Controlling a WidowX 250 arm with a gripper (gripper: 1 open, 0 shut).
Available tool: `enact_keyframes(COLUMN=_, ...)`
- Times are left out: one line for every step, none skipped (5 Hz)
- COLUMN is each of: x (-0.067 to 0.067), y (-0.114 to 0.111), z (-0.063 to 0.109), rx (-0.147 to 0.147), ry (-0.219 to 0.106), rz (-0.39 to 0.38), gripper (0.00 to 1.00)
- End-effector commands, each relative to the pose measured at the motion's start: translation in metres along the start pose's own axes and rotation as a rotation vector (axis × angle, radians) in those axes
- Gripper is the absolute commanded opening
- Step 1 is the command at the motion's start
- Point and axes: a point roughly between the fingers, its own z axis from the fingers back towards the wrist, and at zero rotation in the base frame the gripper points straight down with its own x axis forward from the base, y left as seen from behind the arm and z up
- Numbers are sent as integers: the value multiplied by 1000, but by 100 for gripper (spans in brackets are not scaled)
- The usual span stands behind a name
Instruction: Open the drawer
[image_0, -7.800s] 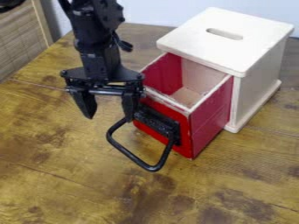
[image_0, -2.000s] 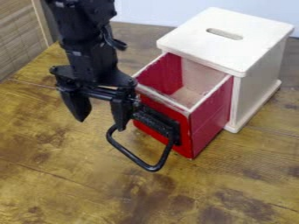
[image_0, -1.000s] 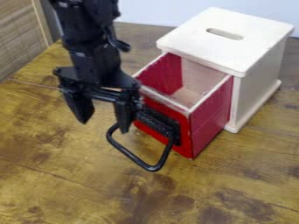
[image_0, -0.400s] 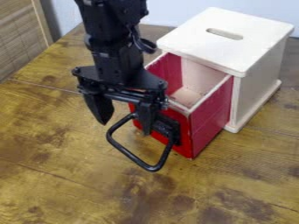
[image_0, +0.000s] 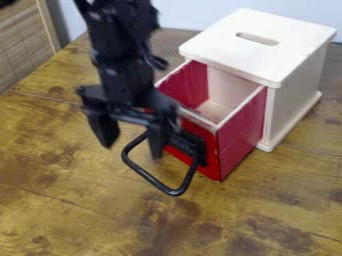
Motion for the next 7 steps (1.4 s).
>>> enact_keyframes(x=16, y=12, z=29, rx=-13, ry=-59, rz=17, gripper=100)
enact_keyframes(x=10, y=6, z=30, rx=-14, ry=-63, rz=-10, gripper=100)
enact_keyframes(x=5, y=0, z=32, rx=-15, ry=-66, rz=-34, gripper=100)
enact_keyframes(x=1, y=-6, z=38, rx=-21, ry=-84, rz=-57, gripper=100)
enact_keyframes(x=-3, y=-5, z=37, rx=-26, ry=-80, rz=-110, gripper=100)
enact_keyframes(x=-4, y=0, z=39, rx=-34, ry=-85, rz=-148, gripper=100)
enact_keyframes(x=0, y=2, z=37, rx=-26, ry=-80, rz=-122, gripper=100)
